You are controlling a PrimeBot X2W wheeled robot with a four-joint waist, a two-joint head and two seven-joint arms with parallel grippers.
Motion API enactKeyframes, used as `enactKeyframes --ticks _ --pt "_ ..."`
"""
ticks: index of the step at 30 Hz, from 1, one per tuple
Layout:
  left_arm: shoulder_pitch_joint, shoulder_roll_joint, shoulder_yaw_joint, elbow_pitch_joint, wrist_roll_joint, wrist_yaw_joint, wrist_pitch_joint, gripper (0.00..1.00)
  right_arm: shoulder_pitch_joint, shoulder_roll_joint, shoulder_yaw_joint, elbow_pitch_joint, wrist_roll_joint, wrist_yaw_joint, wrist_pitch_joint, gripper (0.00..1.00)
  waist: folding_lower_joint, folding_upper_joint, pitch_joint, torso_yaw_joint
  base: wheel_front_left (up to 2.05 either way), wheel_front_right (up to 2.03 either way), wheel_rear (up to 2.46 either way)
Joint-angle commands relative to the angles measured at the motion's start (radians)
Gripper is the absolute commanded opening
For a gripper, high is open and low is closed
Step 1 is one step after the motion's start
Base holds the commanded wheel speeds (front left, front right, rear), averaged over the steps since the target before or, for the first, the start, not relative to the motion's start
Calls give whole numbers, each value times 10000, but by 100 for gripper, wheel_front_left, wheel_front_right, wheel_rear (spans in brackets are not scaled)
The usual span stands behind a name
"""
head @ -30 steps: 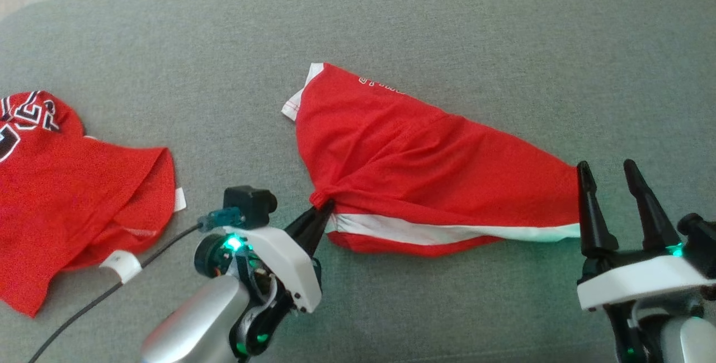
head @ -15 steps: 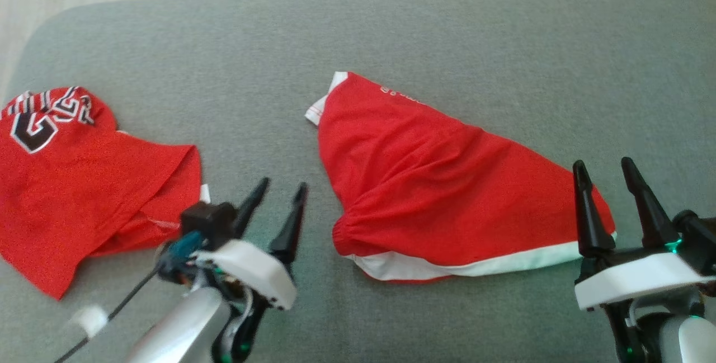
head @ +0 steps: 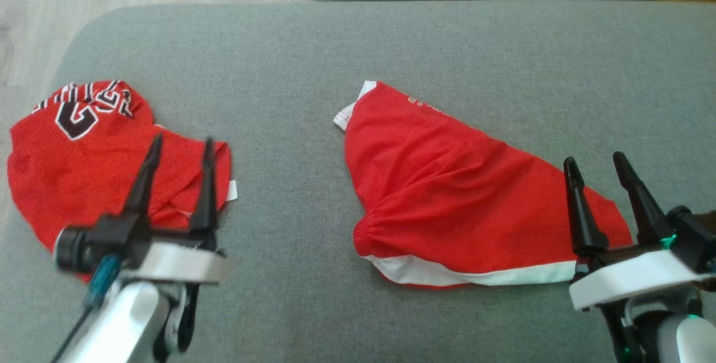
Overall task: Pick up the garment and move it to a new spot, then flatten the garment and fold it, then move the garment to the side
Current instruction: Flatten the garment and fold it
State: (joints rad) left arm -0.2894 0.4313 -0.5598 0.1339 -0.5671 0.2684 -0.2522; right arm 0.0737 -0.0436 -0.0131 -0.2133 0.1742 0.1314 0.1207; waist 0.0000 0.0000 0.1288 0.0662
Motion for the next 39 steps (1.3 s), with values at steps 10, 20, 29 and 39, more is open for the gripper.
enactKeyframes --ticks 10,20,29,39 --pt "1955 388 1368 -1159 52 -99 -67 100 401 -66 383 -609 -147 -7 127 100 0 0 -428 -7 0 0 0" --pt "2154 492 1131 -1517 -4 -84 362 100 607 -66 322 -627 3 -7 162 100 0 0 -570 -58 0 0 0" --pt "2156 531 1105 -1527 -87 -98 413 100 614 -66 298 -577 84 -7 151 100 0 0 -595 -83 0 0 0" --pt "2103 543 1063 -1574 -109 -72 428 100 541 -66 300 -526 110 -7 123 100 0 0 -567 -83 0 0 0"
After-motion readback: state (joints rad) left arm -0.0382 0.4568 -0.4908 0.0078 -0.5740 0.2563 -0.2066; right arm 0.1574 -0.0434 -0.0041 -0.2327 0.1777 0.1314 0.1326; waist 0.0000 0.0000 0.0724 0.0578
